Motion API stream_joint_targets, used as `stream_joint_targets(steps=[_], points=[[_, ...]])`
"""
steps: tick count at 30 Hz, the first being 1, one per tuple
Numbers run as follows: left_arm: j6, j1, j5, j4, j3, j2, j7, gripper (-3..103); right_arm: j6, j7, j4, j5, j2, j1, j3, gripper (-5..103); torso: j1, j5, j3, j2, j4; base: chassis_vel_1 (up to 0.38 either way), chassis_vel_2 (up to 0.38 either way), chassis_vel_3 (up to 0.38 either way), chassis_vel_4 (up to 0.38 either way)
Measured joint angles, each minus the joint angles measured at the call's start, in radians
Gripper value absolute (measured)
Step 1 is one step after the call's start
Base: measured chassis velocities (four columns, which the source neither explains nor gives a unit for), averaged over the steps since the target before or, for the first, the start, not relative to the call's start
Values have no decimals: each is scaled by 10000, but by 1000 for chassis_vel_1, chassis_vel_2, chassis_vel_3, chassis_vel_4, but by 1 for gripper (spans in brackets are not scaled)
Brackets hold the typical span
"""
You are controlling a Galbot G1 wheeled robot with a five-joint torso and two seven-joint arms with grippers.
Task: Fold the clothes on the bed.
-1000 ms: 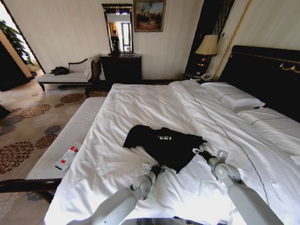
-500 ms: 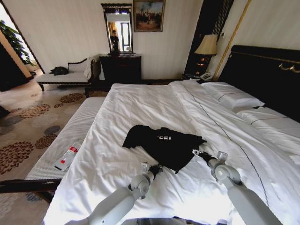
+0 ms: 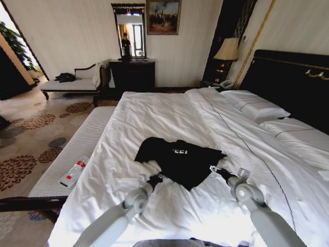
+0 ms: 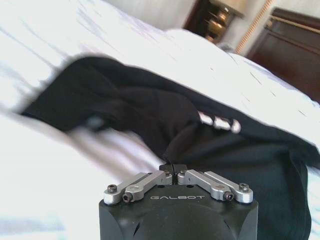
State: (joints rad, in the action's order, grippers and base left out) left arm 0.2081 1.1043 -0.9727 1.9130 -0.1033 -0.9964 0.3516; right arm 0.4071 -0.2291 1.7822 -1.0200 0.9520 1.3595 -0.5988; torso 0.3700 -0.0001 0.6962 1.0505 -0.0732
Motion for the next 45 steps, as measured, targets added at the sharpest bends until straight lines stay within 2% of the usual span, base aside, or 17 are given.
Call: stream_joint_targets(steps=[7, 14, 19, 22, 24, 30, 32, 34, 36, 37, 40, 43, 45], points=[[25, 1420, -110, 1033, 1097, 1107, -138, 0, 292, -308, 658, -93, 181, 520, -192, 100, 0, -1, 0, 1, 0, 0, 0, 0, 0], [-16, 2674, -155, 1575, 2094, 1839, -250, 0, 546, -386, 1045, -130, 230, 1236, -623, 100, 0, 0, 0, 1, 0, 0, 0, 0, 0], [-50, 2918, -199, 1618, 2305, 1849, -227, 0, 761, -378, 1154, -600, 215, 1535, -710, 100, -1, 1, -1, 1, -1, 0, 0, 0, 0], [-48, 2791, -197, 1490, 2153, 1583, -92, 0, 819, -378, 1100, -921, 313, 1513, -618, 100, -2, -1, -1, 1, 0, 0, 0, 0, 0], [-33, 2551, -147, 1354, 1868, 1295, 20, 0, 913, -430, 944, -1482, 458, 1304, -489, 100, -1, 0, 0, 1, -1, 0, 0, 0, 0], [-7, 2393, -103, 1279, 1660, 1228, 85, 0, 914, -501, 555, -2190, 600, 734, -231, 101, -1, 1, 0, -1, 0, 0, 0, 0, 0], [-4, 2398, -108, 1277, 1666, 1271, 90, 0, 824, -505, 282, -2157, 622, 460, -107, 95, -1, 2, 1, 0, 1, 0, 0, 0, 0], [-3, 2410, -113, 1278, 1676, 1289, 91, 0, 760, -502, 151, -2080, 612, 344, -69, 95, 0, 1, 1, -1, 0, 0, 0, 0, 0], [-1, 2458, -114, 1278, 1713, 1314, 90, 0, 716, -500, -16, -2042, 549, 203, -34, 85, -1, 1, 1, -1, 1, 0, 0, 0, 0], [-1, 2458, -114, 1278, 1713, 1314, 90, 0, 716, -500, -16, -2042, 549, 203, -34, 85, -1, 1, 1, -1, 1, 0, 0, 0, 0], [-2, 2539, -115, 1271, 1757, 1292, 79, 0, 690, -472, -37, -2041, 524, 201, -12, 68, 0, 1, 1, -1, 0, 0, 0, 0, 0], [-2, 2545, -97, 1244, 1748, 1244, 76, 0, 680, -464, -29, -2053, 547, 219, -10, 63, -1, 1, 1, -1, 0, 0, 0, 0, 0], [-2, 2544, -59, 1236, 1701, 1195, 75, 0, 649, -447, -28, -2079, 555, 217, -7, 52, -1, 1, 1, 0, -1, 0, 0, 0, 0]])
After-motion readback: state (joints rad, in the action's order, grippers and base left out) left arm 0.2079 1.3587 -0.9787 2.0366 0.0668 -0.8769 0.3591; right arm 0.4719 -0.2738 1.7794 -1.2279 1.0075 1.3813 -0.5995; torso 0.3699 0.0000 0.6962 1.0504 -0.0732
